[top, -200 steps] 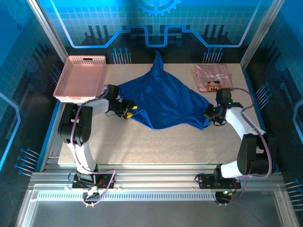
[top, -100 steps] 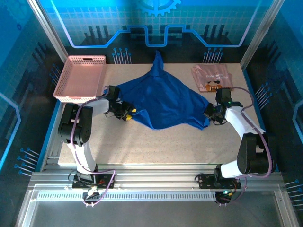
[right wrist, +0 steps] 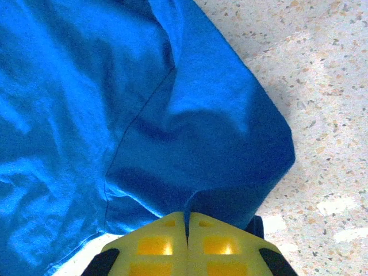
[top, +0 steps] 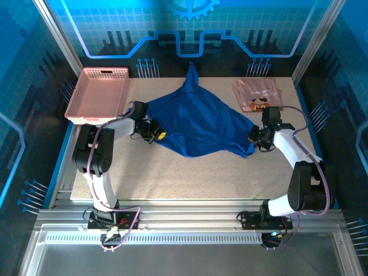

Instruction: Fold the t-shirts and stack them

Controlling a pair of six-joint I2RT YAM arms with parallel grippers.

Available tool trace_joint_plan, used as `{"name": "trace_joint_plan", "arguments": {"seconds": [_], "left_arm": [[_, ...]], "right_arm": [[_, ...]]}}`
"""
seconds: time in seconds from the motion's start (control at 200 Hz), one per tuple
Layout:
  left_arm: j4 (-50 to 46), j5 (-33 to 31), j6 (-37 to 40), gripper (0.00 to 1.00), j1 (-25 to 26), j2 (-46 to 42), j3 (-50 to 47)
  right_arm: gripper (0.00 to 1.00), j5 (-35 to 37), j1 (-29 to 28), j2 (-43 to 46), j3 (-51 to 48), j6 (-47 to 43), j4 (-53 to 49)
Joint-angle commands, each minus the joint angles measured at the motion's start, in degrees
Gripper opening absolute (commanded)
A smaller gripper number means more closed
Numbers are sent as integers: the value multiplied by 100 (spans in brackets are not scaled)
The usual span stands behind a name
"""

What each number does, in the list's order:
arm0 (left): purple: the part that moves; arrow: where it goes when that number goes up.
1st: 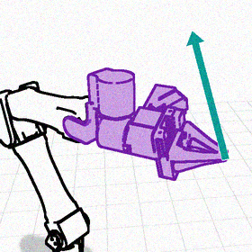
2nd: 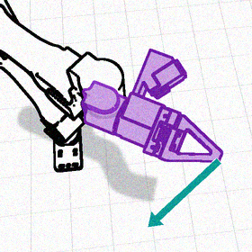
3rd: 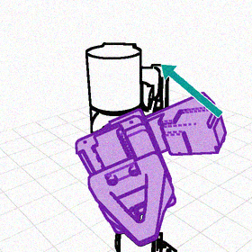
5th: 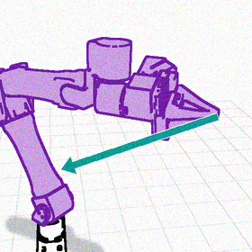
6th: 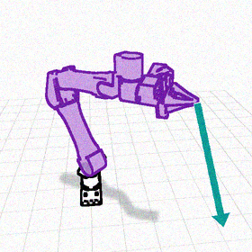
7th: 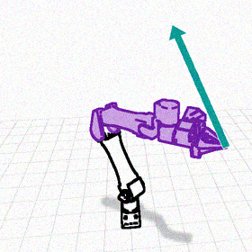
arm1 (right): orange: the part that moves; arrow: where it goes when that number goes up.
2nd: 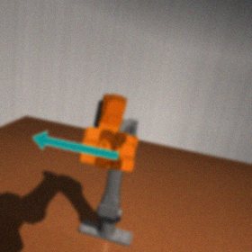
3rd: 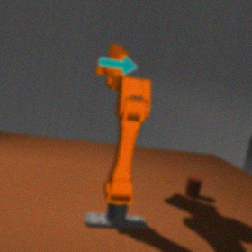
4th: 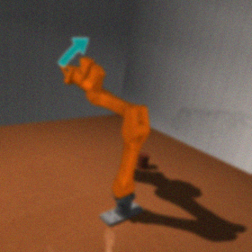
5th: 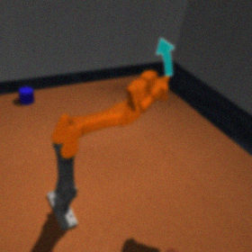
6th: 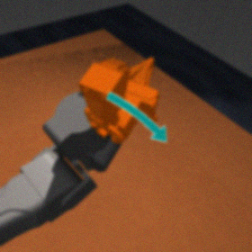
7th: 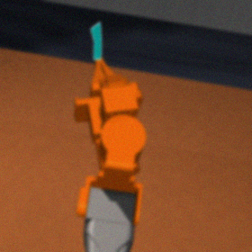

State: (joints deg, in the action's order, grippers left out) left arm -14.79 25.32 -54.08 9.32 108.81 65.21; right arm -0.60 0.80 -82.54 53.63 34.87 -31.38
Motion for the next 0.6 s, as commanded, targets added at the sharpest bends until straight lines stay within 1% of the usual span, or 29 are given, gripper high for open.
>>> {"name": "trace_joint_plan", "arguments": {"seconds": [0.0,0.215,0.47,0.595], "left_arm": [[-183,128,112,0,-57,-218,88],[-659,199,475,0,-226,-1052,229],[-1621,-4,993,0,-664,-2378,195],[-2038,-127,1181,0,-930,-2998,-42]], "right_arm": [[0,90,20,43,69,23,12],[0,198,199,348,76,159,60],[0,367,470,888,52,266,-72],[0,358,596,1246,-35,242,-333]]}}
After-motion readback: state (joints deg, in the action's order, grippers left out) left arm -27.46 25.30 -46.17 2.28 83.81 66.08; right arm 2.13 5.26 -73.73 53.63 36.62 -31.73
